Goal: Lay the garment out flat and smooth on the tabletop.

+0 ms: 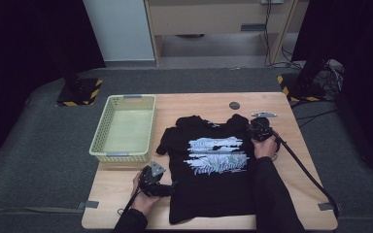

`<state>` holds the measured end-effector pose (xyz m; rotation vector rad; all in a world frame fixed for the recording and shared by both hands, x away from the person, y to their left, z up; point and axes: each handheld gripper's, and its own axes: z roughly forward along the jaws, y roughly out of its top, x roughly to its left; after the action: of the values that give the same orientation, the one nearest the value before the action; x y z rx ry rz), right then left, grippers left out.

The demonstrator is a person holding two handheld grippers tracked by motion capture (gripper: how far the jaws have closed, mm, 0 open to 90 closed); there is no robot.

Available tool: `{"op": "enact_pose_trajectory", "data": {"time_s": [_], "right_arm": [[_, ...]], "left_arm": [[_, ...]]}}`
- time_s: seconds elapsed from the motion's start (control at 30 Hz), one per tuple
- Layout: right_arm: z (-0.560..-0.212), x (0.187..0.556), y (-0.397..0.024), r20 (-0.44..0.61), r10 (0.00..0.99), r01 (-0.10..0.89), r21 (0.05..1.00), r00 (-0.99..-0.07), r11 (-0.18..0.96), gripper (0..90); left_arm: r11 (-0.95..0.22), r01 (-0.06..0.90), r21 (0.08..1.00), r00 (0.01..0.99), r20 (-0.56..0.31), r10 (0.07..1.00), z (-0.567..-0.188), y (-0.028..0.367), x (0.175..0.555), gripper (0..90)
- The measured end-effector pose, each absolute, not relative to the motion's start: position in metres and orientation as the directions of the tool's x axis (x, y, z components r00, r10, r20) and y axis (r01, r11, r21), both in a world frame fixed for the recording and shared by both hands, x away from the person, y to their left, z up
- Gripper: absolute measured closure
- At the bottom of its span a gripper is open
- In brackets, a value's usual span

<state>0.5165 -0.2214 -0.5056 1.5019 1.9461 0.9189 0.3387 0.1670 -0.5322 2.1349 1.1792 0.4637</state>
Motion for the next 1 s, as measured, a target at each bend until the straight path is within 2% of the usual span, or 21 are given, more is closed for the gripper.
{"op": "enact_pose_trajectory", "data": {"time_s": [0.2, 0.37, 0.4, 0.5, 0.53, 0.67, 0.87, 0.93, 1.0], "right_arm": [[-0.502, 0.524, -0.221, -0.009, 0.977, 0.592, 0.794, -0.215, 0.137, 84.1], [-0.503, 0.532, -0.224, -0.037, 0.981, 0.581, 0.801, -0.189, 0.142, 78.4], [-0.504, 0.535, -0.227, -0.029, 0.98, 0.591, 0.794, -0.198, 0.143, 74.2], [-0.501, 0.534, -0.23, -0.03, 0.979, 0.587, 0.796, -0.201, 0.145, 69.7], [-0.496, 0.531, -0.233, -0.014, 0.978, 0.575, 0.807, -0.206, 0.133, 64.8], [-0.482, 0.522, -0.238, 0.016, 0.974, 0.547, 0.829, -0.226, 0.113, 60.1], [-0.462, 0.491, -0.237, 0.046, 0.957, 0.523, 0.845, -0.287, 0.117, 44.5], [-0.46, 0.472, -0.234, 0.066, 0.941, 0.528, 0.84, -0.333, 0.128, 36.4], [-0.46, 0.466, -0.232, 0.063, 0.936, 0.533, 0.834, -0.348, 0.142, 34.0]], "left_arm": [[-0.391, 0.617, 0.683, 0.536, -0.001, 0.844, -0.532, 0.167, 0.339, 6.6], [-0.391, 0.616, 0.684, 0.538, -0.003, 0.843, -0.532, 0.167, 0.339, 6.6], [-0.391, 0.616, 0.684, 0.538, -0.003, 0.843, -0.532, 0.167, 0.339, 6.6], [-0.391, 0.616, 0.684, 0.538, -0.003, 0.843, -0.532, 0.167, 0.339, 6.6], [-0.391, 0.616, 0.684, 0.539, -0.004, 0.843, -0.532, 0.167, 0.339, 6.6], [-0.392, 0.616, 0.683, 0.54, -0.004, 0.842, -0.532, 0.167, 0.338, 7.0], [-0.401, 0.614, 0.68, 0.552, -0.008, 0.834, -0.527, 0.167, 0.337, 11.3], [-0.391, 0.602, 0.696, 0.561, -0.02, 0.828, -0.52, 0.167, 0.336, 13.1], [-0.383, 0.598, 0.704, 0.561, -0.027, 0.827, -0.516, 0.168, 0.336, 13.4]]}}
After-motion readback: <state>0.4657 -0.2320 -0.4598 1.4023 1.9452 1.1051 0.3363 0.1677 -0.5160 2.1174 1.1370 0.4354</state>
